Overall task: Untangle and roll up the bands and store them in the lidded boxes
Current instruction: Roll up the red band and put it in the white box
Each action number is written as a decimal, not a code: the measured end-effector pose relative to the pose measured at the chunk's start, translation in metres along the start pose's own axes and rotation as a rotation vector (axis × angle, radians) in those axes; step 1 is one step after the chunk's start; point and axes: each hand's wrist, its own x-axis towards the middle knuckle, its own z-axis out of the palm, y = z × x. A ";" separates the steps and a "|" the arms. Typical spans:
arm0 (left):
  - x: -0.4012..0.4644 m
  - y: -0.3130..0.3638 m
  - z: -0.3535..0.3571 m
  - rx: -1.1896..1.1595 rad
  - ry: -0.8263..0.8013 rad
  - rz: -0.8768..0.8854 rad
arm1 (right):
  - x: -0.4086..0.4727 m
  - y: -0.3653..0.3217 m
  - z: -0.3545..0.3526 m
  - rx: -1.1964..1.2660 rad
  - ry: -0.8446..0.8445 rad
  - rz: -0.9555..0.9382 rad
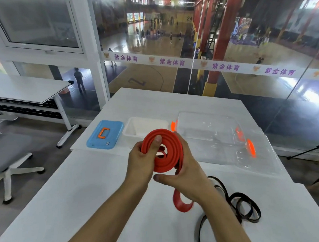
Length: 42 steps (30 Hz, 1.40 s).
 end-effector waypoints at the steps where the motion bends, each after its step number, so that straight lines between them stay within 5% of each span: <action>1: -0.002 -0.003 0.004 -0.026 0.013 -0.027 | -0.002 -0.001 0.005 -0.003 0.053 0.013; 7: -0.009 -0.023 0.007 -0.056 -0.070 -0.124 | -0.009 0.004 0.010 -0.069 0.172 0.037; 11: -0.014 -0.022 -0.003 -0.073 -0.219 -0.254 | -0.007 0.015 -0.012 -0.126 0.026 0.001; 18: 0.002 -0.005 -0.030 0.267 -0.558 -0.150 | -0.005 0.021 -0.044 -0.263 -0.269 0.013; 30: -0.007 -0.054 0.014 -0.069 -0.021 -0.218 | -0.008 0.062 -0.011 0.133 -0.129 0.175; 34: -0.005 -0.072 0.017 -0.113 0.027 -0.273 | 0.002 0.071 0.010 0.281 -0.039 0.326; 42: 0.039 -0.098 0.017 -0.094 0.026 -0.317 | 0.053 0.082 0.037 0.115 0.072 0.513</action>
